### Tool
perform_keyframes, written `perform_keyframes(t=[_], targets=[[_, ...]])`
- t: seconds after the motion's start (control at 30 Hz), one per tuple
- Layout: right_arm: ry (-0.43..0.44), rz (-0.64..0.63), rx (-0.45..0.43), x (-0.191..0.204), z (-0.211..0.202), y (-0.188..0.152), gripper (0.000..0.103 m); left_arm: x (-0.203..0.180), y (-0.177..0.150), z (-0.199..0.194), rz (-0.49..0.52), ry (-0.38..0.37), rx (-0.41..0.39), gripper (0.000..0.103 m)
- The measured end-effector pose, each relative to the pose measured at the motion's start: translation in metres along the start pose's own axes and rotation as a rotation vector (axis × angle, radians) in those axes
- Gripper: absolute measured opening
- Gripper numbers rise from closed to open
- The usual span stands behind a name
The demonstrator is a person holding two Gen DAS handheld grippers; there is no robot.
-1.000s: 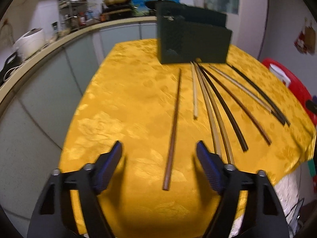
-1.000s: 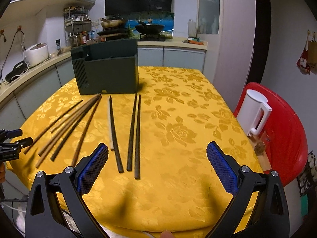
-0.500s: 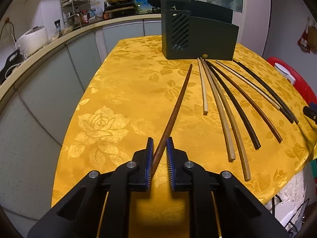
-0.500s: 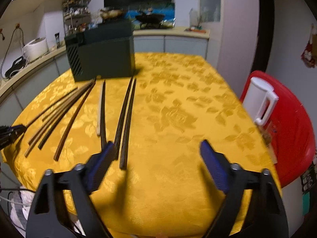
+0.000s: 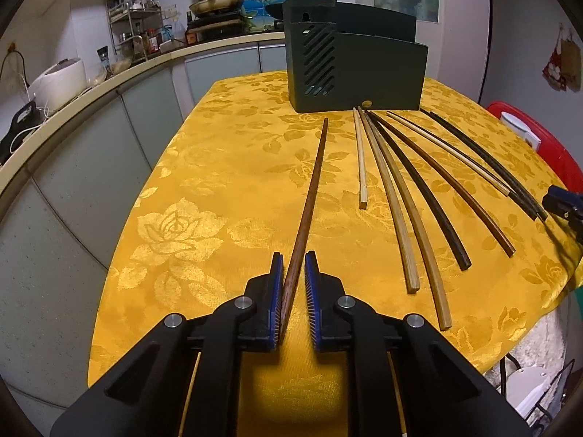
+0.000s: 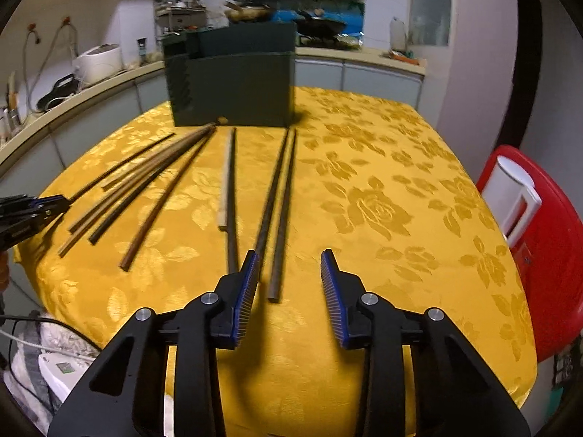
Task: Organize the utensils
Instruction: 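Close the left tool on a brown chopstick while the right tool grasps a dark chopstick, then lift both held chopsticks and carry them over the green utensil holder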
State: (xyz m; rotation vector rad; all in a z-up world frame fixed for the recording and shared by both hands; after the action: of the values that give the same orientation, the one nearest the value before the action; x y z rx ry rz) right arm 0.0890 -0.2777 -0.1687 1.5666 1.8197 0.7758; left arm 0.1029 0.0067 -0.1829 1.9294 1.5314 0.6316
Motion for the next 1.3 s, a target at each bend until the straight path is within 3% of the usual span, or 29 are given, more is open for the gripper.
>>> perform_keyframes(t=[0.1, 0.4, 0.53, 0.8, 1.3], targets=[[-0.020, -0.037, 0.034, 0.004, 0.007, -0.004, 0.024, 0.000, 0.000, 0.000, 0.001, 0.001, 0.000, 0.012], [0.021, 0.018, 0.037, 0.002, 0.017, -0.006, 0.022, -0.005, 0.001, 0.000, -0.011, -0.033, -0.012, 0.009], [0.029, 0.015, 0.030, 0.004, 0.017, -0.005, 0.009, -0.014, 0.001, 0.001, 0.030, -0.019, -0.026, 0.006], [0.017, 0.038, 0.035, 0.000, 0.012, -0.003, 0.008, -0.019, 0.006, -0.008, 0.048, -0.028, -0.044, 0.006], [0.019, 0.048, -0.265, -0.004, -0.078, 0.067, 0.008, -0.016, 0.080, -0.105, 0.030, -0.054, -0.321, 0.006]])
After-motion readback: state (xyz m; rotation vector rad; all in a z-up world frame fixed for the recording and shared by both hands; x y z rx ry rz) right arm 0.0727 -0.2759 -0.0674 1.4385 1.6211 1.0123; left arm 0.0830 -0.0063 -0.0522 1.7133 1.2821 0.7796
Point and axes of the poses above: each gripper's, at about its wrist camera, not at the fingertips, and z roughly the way its jaws point, x to its left, y to its top, the point moved 7 cm from there along z, roughly the way its jaws point, and after that the axes turned 5 degrees about -y, right-handed, at the moved point
